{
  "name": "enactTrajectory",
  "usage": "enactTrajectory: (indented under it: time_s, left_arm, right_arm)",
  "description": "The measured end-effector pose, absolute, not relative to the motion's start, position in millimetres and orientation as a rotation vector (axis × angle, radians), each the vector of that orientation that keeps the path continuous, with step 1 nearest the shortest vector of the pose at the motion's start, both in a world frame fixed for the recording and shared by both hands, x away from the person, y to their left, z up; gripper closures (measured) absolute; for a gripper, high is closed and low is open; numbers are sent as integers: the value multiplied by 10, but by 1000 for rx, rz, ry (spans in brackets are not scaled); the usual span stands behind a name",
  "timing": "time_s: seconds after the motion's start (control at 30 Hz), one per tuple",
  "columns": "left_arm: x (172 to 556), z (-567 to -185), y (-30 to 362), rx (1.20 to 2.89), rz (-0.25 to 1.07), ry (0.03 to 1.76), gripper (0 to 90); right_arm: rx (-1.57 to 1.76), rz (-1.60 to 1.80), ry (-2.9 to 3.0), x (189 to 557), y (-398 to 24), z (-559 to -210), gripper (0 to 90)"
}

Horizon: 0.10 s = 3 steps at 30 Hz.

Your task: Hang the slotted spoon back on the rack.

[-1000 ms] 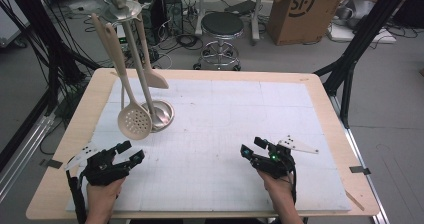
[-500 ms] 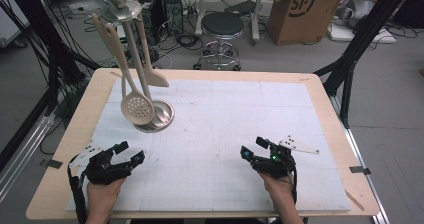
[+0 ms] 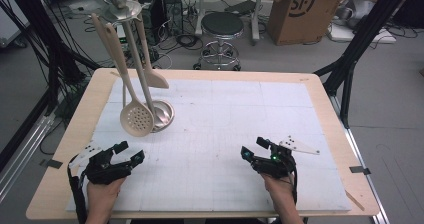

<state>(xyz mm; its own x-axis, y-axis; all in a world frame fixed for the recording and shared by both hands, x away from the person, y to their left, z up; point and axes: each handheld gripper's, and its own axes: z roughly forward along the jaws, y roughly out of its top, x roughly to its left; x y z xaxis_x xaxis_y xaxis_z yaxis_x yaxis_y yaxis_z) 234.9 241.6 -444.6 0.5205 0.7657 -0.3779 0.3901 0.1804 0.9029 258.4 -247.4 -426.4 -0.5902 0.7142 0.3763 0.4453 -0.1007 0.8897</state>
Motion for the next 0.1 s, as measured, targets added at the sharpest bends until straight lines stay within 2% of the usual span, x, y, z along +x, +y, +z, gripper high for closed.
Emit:
enactTrajectory:
  time_s: [0.1]
  left_arm:
    - [2351, -4448, 2418, 1435, 356, 1072, 136]
  right_arm:
    - [1287, 1755, 1940, 2585, -2474, -4265, 157]
